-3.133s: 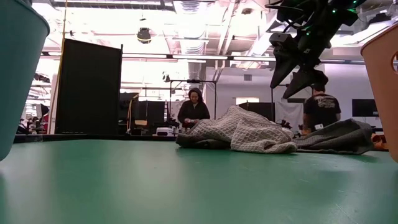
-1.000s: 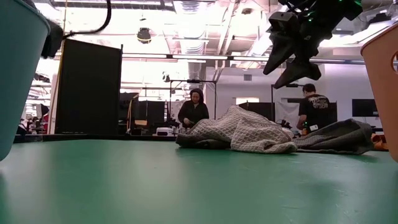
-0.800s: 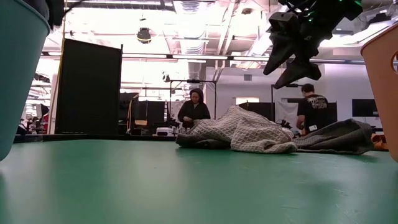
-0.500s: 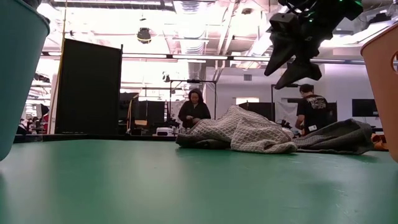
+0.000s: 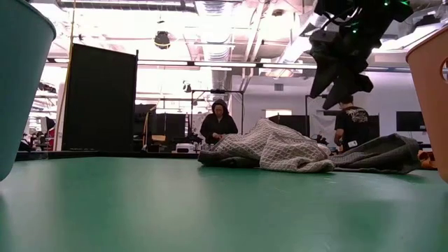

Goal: Sort towels by color in basket
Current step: Put the left gray towel into the green bin

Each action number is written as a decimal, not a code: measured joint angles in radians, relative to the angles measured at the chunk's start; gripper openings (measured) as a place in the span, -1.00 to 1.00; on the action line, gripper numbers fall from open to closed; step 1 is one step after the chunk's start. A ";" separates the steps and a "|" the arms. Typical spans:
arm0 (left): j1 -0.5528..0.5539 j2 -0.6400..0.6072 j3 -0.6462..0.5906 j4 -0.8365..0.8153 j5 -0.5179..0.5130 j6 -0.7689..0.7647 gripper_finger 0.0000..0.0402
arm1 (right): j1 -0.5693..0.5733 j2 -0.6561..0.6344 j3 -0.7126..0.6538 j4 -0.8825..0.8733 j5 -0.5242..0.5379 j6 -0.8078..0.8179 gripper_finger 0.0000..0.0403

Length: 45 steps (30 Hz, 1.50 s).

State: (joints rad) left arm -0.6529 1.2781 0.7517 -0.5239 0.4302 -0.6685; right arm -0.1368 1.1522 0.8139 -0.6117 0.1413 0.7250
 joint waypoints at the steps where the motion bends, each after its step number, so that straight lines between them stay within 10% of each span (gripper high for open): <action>1: 0.000 0.031 0.000 -0.002 -0.005 -0.001 -0.95 | -0.005 0.000 0.000 -0.002 0.000 0.002 0.34; 9: 0.000 0.204 0.002 -0.047 -0.015 -0.078 -0.95 | -0.023 0.000 0.000 -0.021 -0.001 0.010 0.34; 21: 0.001 0.119 0.049 -0.141 -0.076 -0.344 -0.91 | -0.023 0.000 0.000 -0.020 -0.005 0.000 0.34; 36: 0.009 -0.158 0.049 -0.106 0.062 -0.616 -0.02 | -0.023 0.000 0.000 0.036 0.001 -0.003 0.34; 45: 0.016 -0.414 0.050 -0.188 -0.242 -0.664 -0.01 | -0.025 0.000 0.000 0.071 0.014 -0.019 0.34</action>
State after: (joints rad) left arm -0.6365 0.8645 0.8017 -0.7120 0.1879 -1.3327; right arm -0.1622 1.1522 0.8139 -0.5405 0.1558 0.7055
